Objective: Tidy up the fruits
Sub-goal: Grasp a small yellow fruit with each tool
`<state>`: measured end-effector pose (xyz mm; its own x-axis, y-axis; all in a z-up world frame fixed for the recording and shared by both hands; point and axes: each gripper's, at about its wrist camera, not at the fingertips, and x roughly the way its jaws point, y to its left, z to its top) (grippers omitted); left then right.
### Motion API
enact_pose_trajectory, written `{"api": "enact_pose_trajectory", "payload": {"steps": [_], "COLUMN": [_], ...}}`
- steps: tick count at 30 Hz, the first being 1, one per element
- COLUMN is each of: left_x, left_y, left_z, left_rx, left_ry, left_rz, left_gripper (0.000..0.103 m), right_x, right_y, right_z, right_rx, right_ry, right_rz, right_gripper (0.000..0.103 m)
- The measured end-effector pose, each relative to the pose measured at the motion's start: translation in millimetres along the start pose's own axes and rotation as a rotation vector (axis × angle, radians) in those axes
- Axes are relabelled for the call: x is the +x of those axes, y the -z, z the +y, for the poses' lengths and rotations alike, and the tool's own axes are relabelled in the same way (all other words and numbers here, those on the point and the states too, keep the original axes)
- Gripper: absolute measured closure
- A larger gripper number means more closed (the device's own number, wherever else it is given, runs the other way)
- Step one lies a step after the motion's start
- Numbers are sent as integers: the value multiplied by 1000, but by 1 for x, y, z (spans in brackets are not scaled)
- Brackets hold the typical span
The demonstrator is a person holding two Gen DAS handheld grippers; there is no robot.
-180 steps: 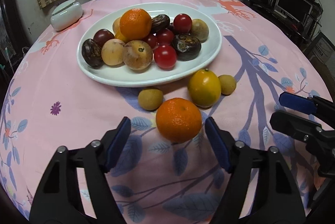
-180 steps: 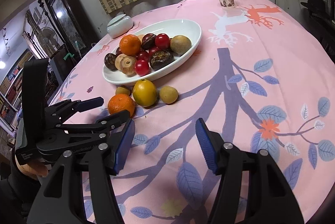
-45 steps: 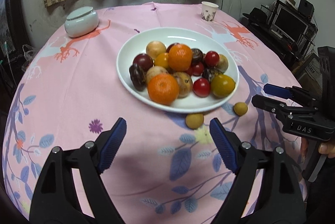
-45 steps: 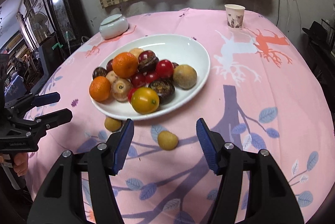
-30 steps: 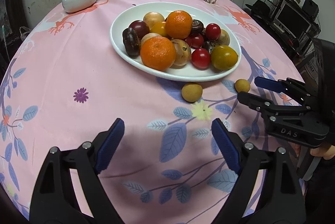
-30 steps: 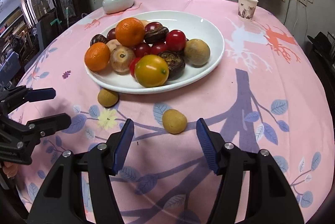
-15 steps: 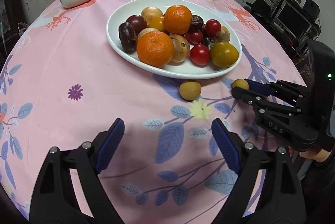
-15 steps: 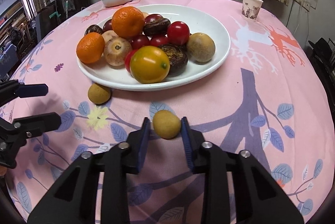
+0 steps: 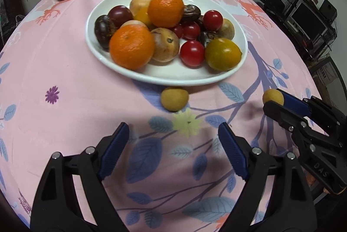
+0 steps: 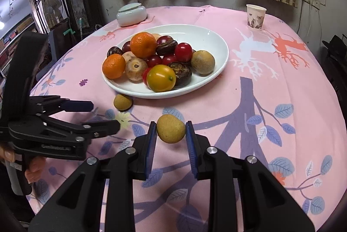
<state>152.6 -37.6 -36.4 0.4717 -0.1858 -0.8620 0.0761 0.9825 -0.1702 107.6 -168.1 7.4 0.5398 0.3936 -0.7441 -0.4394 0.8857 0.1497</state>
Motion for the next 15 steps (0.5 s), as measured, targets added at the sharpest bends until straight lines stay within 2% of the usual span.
{"api": "enact_pose_trajectory", "payload": {"steps": [3, 5, 8, 13, 15], "left_x": [7, 12, 15, 18, 18], "left_y": [-5, -6, -9, -15, -17], "left_z": [-3, -2, -6, -6, -4], "left_rx": [-14, -30, 2, 11, 5], "left_ry": [-1, -5, -30, -47, -55], "left_rz": [6, 12, -3, -10, -26], "left_gripper": [18, 27, 38, 47, 66], "right_x": [-1, -2, -3, -6, -6], "right_y": [0, 1, 1, 2, 2], "right_z": [-1, -1, 0, 3, 3], "right_rx": [5, 5, 0, -8, -10], "right_ry": [-14, -27, -46, -56, -60], "right_rz": [-7, -8, -7, -16, -13], "right_gripper": [75, 75, 75, 75, 75]}}
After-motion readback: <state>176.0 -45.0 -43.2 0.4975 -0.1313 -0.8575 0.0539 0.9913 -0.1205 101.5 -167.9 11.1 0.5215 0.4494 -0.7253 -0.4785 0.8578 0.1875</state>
